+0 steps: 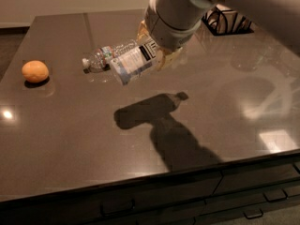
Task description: Place blue plastic bottle upright
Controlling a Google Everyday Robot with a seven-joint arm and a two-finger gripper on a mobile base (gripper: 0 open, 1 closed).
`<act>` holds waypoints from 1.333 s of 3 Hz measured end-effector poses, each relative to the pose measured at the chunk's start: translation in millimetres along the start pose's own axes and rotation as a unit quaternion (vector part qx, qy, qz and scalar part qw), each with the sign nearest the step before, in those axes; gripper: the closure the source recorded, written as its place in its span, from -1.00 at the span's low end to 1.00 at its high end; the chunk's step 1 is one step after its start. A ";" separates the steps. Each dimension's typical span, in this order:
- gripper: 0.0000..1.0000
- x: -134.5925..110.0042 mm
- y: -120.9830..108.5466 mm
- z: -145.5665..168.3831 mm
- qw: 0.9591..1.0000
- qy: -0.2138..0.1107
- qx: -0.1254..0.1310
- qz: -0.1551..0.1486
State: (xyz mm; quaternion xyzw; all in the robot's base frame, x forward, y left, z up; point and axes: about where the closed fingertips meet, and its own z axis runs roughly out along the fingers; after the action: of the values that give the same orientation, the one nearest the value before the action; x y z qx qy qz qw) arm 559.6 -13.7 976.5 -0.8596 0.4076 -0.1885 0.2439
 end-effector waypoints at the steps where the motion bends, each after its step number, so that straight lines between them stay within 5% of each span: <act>1: 1.00 -0.3 0.6 -0.4 1.000 0.000 -0.001 0.000; 3: 1.00 7.2 -21.0 -7.5 0.997 0.020 0.025 -0.070; 4: 1.00 4.4 -32.1 -11.6 0.988 0.012 0.062 -0.144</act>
Offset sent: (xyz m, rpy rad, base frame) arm 0.0143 -0.0034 0.0170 -0.0869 -0.0914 0.0504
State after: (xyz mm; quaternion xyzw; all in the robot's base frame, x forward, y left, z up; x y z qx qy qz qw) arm 575.7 -2.7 1004.9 -0.8903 0.2697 -0.2572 0.2615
